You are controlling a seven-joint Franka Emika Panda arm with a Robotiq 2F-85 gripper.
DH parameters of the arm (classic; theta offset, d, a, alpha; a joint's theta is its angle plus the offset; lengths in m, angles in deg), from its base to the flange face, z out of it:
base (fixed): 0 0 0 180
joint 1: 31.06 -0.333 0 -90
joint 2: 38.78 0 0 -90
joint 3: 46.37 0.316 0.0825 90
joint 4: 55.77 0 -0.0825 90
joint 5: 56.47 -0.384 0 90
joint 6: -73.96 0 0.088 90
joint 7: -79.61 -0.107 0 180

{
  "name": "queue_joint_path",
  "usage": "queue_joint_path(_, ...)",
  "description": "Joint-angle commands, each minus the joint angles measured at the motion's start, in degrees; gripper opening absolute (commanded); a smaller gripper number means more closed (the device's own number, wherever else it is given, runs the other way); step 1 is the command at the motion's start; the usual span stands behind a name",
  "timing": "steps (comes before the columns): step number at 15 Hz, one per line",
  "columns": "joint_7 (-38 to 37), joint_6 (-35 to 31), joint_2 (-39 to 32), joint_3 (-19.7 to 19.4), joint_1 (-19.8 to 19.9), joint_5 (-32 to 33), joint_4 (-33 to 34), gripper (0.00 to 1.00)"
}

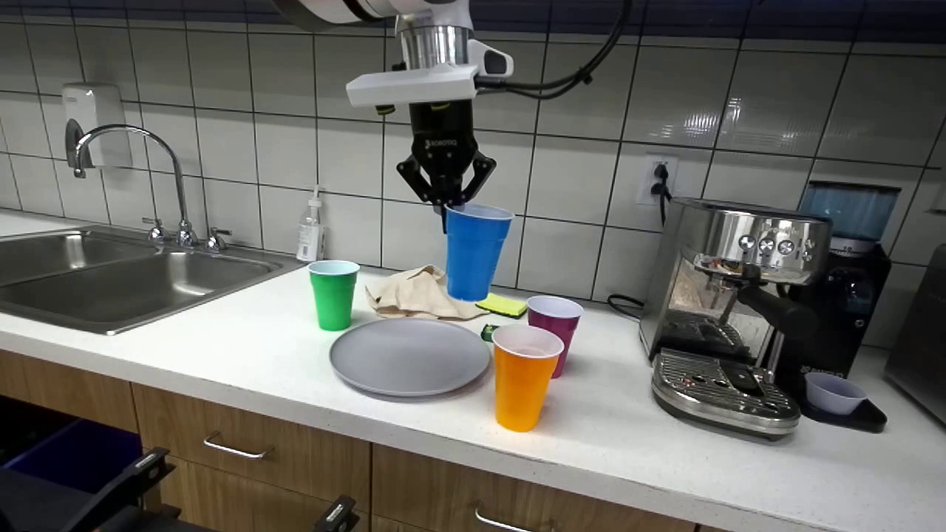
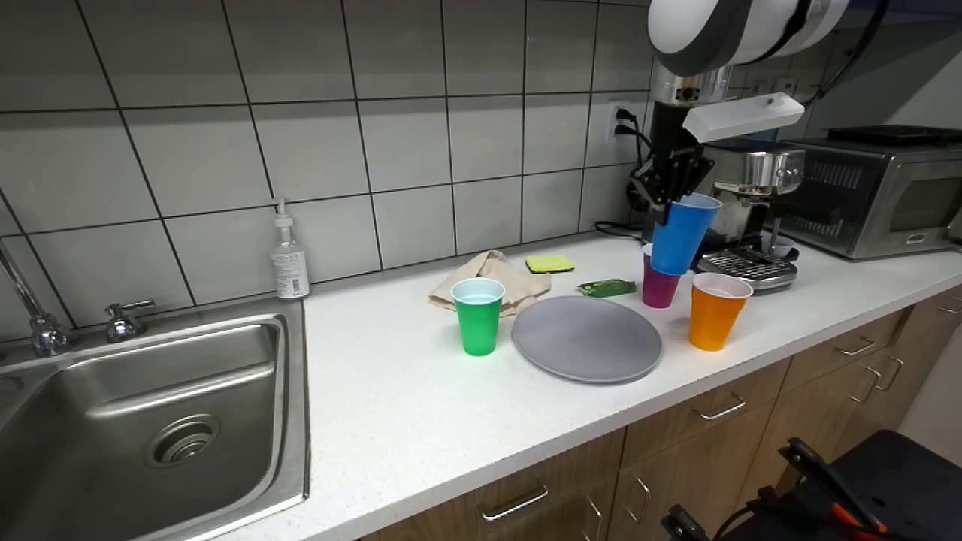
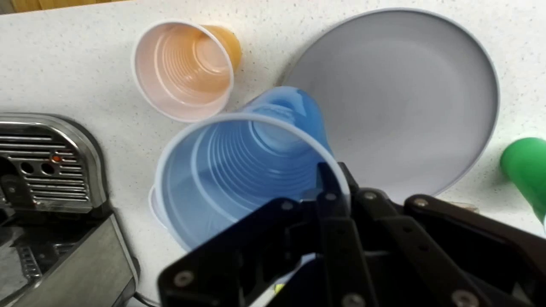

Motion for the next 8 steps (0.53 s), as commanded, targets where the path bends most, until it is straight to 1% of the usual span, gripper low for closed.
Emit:
queue_joint_path(1,-1.8,2.5,4.0,0.2,2.1,3.5,-2.4,0.01)
queue_joint_path(8,-4.3,2.7,5.0,-0.4,5.2,7.8,-4.1,0.01)
